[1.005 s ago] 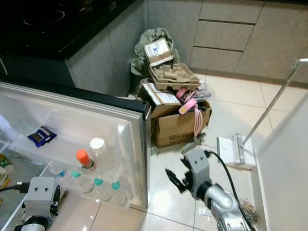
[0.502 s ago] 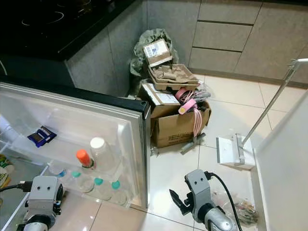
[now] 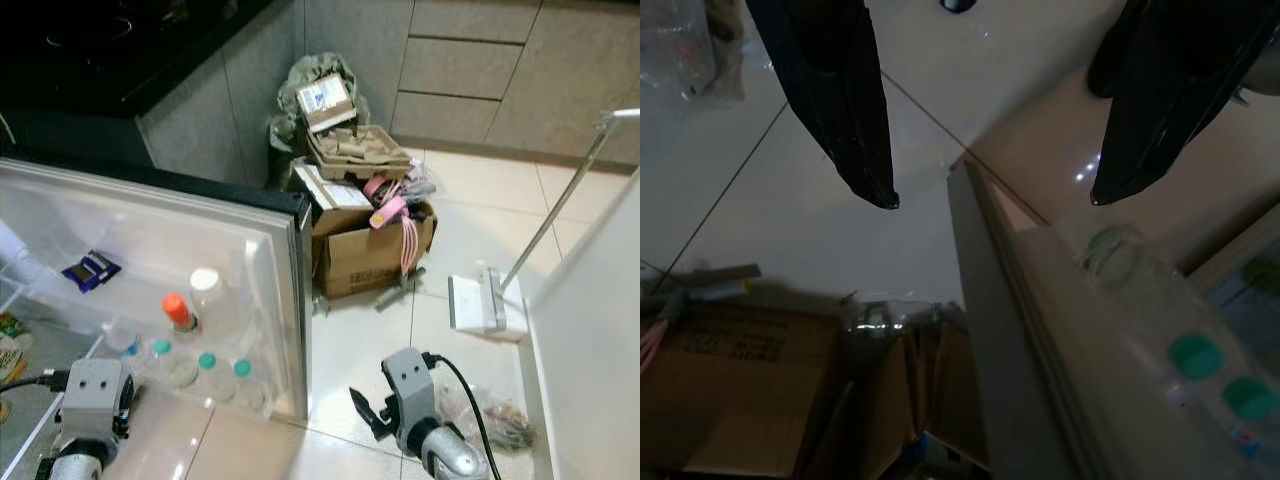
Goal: Restocking fridge
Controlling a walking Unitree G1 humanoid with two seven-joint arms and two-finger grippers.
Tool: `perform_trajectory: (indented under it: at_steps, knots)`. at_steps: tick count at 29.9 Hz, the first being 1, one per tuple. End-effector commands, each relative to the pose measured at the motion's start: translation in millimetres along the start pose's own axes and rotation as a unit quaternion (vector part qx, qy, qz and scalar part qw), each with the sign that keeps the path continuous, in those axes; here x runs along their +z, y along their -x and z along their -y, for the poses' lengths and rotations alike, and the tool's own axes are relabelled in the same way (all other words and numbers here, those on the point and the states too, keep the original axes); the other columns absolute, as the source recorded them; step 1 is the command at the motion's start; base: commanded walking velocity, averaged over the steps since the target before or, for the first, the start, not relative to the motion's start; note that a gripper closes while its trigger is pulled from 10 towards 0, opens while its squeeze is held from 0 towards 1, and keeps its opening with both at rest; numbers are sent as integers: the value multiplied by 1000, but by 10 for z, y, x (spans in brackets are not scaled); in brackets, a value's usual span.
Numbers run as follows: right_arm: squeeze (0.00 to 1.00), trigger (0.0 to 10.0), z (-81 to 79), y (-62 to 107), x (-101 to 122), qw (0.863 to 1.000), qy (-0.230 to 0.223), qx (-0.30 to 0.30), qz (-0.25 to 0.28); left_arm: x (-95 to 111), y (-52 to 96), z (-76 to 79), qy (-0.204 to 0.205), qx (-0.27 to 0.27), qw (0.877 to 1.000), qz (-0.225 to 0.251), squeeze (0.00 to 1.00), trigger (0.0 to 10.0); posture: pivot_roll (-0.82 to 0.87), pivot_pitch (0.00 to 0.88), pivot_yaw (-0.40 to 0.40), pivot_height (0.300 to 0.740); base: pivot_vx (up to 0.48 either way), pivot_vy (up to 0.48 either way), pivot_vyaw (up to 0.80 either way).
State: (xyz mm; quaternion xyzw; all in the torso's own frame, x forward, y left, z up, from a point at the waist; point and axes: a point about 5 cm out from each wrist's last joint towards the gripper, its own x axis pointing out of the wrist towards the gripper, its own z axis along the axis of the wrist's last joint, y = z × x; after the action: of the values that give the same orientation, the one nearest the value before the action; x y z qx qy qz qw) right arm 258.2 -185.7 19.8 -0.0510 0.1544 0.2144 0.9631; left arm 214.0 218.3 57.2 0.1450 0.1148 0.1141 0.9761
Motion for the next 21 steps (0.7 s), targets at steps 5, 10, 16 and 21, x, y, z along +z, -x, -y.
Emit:
perform_trajectory:
  at_steps: [5,10,16,21]
  knots:
    - [0,10000,-16,17,-66,1000,-4,0,-5,-86,28,10,-1,-1,1000,-20,0,10000,-100,161,35,737,0,0,0]
    - [0,10000,-14,15,-63,1000,-3,0,-4,-85,25,11,0,0,1000,-20,0,10000,-100,161,35,737,0,0,0]
    - [0,10000,-15,9,-54,1000,-3,1,-2,-82,21,11,0,0,1000,-20,0,10000,-100,160,35,737,0,0,0]
    - [0,10000,-13,2,-51,1000,-3,1,0,-82,16,11,-1,-1,1000,-21,0,10000,-100,160,35,737,0,0,0]
